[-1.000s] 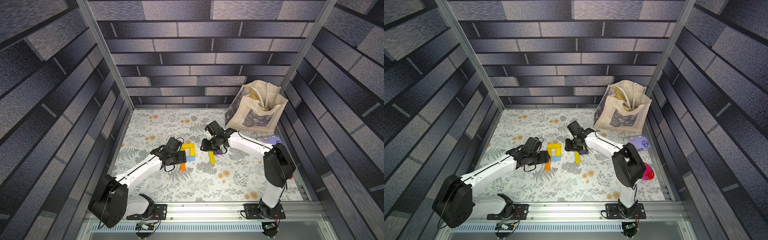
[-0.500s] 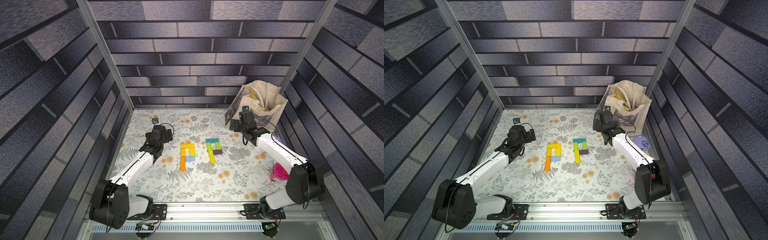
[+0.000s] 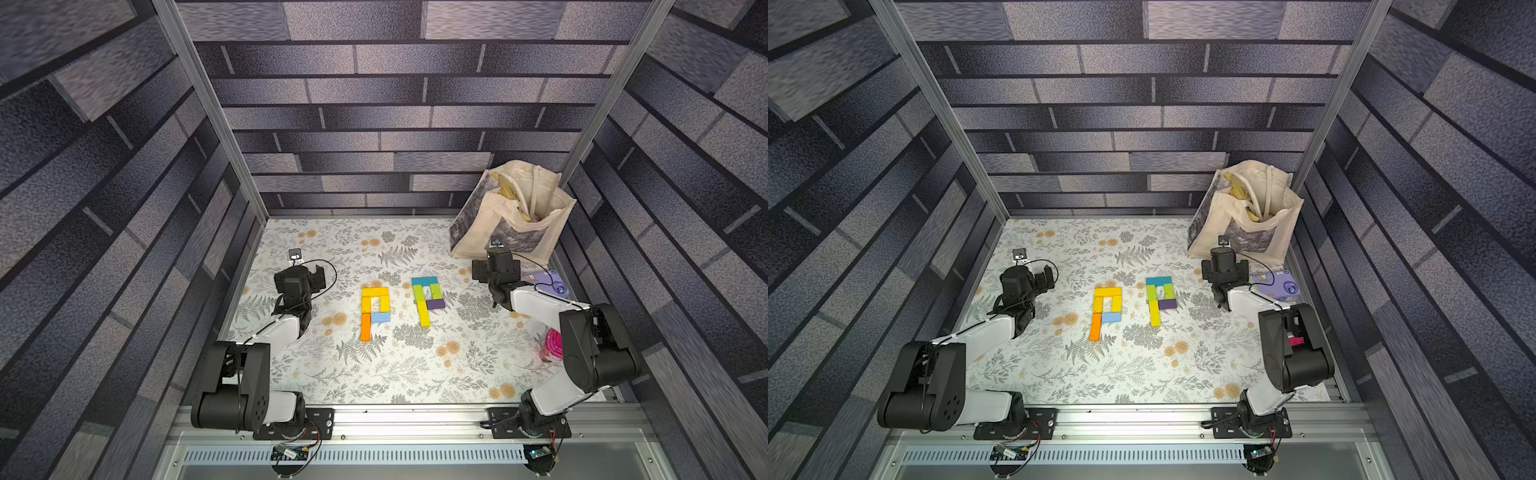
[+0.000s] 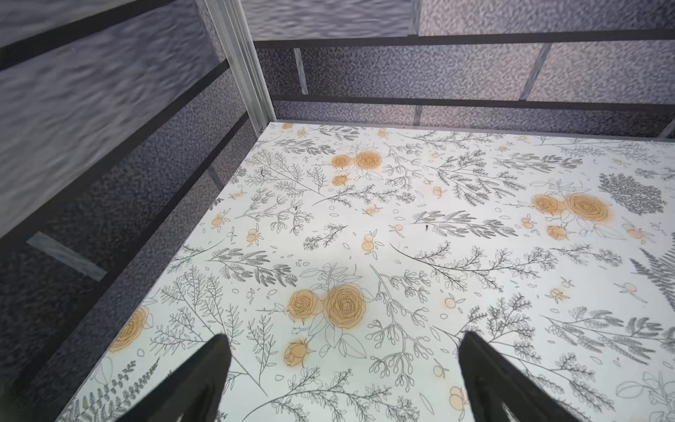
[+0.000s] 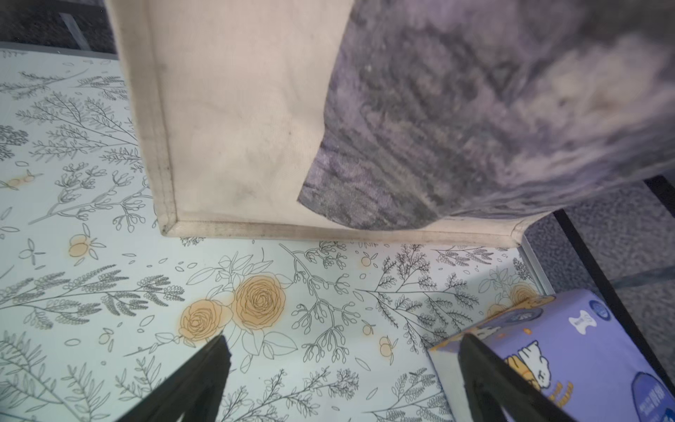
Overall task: Assemble the letter p with building blocks
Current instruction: Reset both arms
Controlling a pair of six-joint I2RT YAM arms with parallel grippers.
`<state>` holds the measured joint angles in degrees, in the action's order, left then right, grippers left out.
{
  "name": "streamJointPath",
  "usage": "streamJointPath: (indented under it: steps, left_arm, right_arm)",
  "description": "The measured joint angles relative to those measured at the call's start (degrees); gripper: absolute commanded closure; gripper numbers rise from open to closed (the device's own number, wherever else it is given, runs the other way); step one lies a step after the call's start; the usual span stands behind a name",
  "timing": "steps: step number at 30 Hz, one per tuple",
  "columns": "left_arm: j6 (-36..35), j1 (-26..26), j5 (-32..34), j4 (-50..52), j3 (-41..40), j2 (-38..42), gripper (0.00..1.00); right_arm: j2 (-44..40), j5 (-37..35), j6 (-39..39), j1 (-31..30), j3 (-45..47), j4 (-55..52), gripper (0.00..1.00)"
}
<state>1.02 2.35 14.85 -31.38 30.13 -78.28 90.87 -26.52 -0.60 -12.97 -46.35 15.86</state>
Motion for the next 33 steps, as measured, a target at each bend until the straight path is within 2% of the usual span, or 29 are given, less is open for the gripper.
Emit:
streamJointPath:
  steps: [8, 12, 16, 18, 22, 28, 33]
  left_arm:
    - [2.43, -1.79, -1.81, -4.13, -8.87, 2.8, 0.0]
    - [2.58, -1.79, -1.81, -6.1, -9.31, 1.57, 0.0]
    - [2.1, -2.19, -2.23, -16.11, -9.18, -7.19, 0.0]
    - [1.99, -2.19, -2.51, -15.8, -9.03, -10.36, 0.0]
    - [1.9, -2.89, -4.11, -16.44, -8.57, -11.08, 0.0]
    - [1.99, -5.51, -7.76, -15.91, -6.67, -11.08, 0.0]
    - [1.99, -5.57, -8.96, -15.67, -6.64, -11.08, 0.0]
  right_arm:
    - [-13.35, 1.16, -0.81, 3.1, 12.09, 5.03, 0.0]
    - [-16.98, 2.29, -0.31, 5.95, 15.08, 6.54, 0.0]
    - [-13.25, 4.44, 0.98, 7.72, 18.05, 12.66, 0.0]
    - [-8.83, 6.6, 0.98, 7.74, 20.04, 17.88, 0.0]
    - [-3.43, 9.92, 0.98, 8.0, 25.27, 26.25, 0.0]
    - [-3.08, 11.67, 0.96, 8.02, 25.97, 31.89, 0.0]
    - [-3.08, 12.09, 0.96, 8.02, 25.97, 33.68, 0.0]
